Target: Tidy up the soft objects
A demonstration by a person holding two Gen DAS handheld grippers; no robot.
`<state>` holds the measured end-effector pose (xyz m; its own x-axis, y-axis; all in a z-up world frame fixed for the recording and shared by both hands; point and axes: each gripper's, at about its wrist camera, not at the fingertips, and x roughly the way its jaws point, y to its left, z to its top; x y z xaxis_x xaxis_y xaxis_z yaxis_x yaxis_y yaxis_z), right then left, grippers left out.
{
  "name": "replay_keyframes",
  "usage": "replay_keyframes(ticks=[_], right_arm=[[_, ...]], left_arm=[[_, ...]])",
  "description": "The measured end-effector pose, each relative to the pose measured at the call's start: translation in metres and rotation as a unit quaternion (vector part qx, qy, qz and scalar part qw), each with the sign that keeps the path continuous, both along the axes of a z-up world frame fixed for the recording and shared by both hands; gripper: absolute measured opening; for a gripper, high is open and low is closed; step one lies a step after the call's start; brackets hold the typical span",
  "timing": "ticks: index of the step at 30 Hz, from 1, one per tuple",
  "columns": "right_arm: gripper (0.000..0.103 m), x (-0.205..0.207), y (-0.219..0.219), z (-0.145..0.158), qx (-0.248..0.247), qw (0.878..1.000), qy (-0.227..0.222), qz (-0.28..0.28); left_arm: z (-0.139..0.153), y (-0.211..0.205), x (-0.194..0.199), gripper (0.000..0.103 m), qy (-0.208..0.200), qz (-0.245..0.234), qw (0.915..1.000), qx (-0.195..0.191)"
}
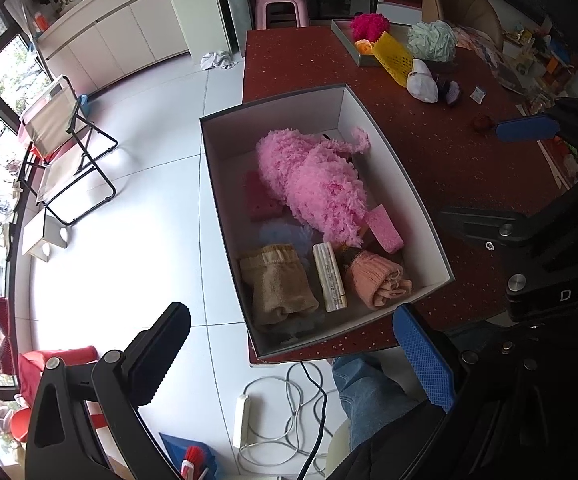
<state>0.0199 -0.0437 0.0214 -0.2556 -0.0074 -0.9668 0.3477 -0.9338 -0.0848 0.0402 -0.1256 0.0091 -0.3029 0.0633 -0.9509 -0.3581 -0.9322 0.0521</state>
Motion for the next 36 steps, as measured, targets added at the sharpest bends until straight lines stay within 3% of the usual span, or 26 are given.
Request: replay_keyframes(ticks=[32,36], right_arm=[[0.103,-0.011,-0.003,0.005,0.001,1.0,0.016,0.018],[0.103,-0.013,0.001,0.005,0.0,1.0,0.016,0.017]], left_arm=[[-0.009,-0.006,-0.018,0.102,-0.018,0.032,0.9992,-0.017],[-0.005,-0.006,-0.019,0.102,0.0,0.04,0.999,-0.018]])
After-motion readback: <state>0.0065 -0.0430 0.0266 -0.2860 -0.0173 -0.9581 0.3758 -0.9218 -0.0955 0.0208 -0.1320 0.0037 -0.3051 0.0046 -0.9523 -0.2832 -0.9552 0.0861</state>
